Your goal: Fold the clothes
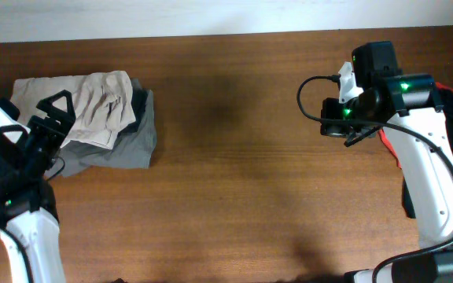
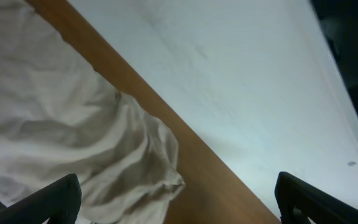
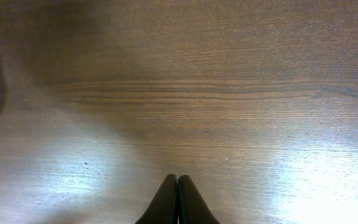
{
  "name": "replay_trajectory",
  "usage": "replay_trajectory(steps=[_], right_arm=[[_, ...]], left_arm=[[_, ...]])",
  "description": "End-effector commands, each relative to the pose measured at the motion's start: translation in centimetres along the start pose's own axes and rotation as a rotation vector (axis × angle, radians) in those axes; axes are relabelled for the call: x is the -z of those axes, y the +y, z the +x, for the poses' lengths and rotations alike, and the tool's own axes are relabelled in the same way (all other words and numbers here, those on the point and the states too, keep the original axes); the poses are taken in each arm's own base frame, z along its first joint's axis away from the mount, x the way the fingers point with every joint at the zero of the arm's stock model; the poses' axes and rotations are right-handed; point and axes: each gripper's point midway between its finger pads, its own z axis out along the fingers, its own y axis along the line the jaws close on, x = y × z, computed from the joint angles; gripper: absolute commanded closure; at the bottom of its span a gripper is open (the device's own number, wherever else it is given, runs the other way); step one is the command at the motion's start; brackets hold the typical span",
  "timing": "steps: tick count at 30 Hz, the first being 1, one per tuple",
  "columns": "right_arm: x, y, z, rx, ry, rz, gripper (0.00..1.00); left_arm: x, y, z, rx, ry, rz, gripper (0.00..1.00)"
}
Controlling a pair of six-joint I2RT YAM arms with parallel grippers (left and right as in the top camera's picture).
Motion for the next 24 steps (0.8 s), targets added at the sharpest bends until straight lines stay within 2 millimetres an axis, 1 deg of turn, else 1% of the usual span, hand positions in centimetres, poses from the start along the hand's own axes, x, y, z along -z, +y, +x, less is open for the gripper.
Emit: replay_trajectory(steps=[1, 4, 12, 16, 19, 21, 24], right_arm=[[0.0, -0.3, 0.0, -0.007, 0.0, 0.012, 0.92], [0.0, -0.3, 0.0, -0.007, 0.001, 0.012, 0.9], [0.0, -0.2, 0.0, -0.007, 0.003, 0.006, 0.87], [0.0, -0.2, 0.1, -0.008, 0.007, 0.006, 0.8], [0.0, -0.2, 0.3, -0.009, 0.013, 0.008, 0.71], [0.0, -0.2, 0.3, -0.009, 0.013, 0.008, 0.63], [0.0, -0.2, 0.1, -0.008, 0.004, 0.006, 0.34]], left_arm=[[1.8, -1.6, 0.1, -0.083, -0.016, 0.02, 0.01], [2.8, -2.2, 0.4, -0.121, -0.014, 0.018, 0.01], [4.4, -2.7, 1.3, -0.212, 0.001, 0.008, 0.01], [5.1, -3.5, 1.0, -0.237, -0.02, 0.022, 0.01], [5.9, -4.5, 1.0, -0.272, -0.034, 0.047, 0.01], [6.3, -4.9, 1.3, -0.341, -0.028, 0.058, 0.01], [7.1, -4.6, 2.6, -0.441, 0.038, 0.019, 0.01]])
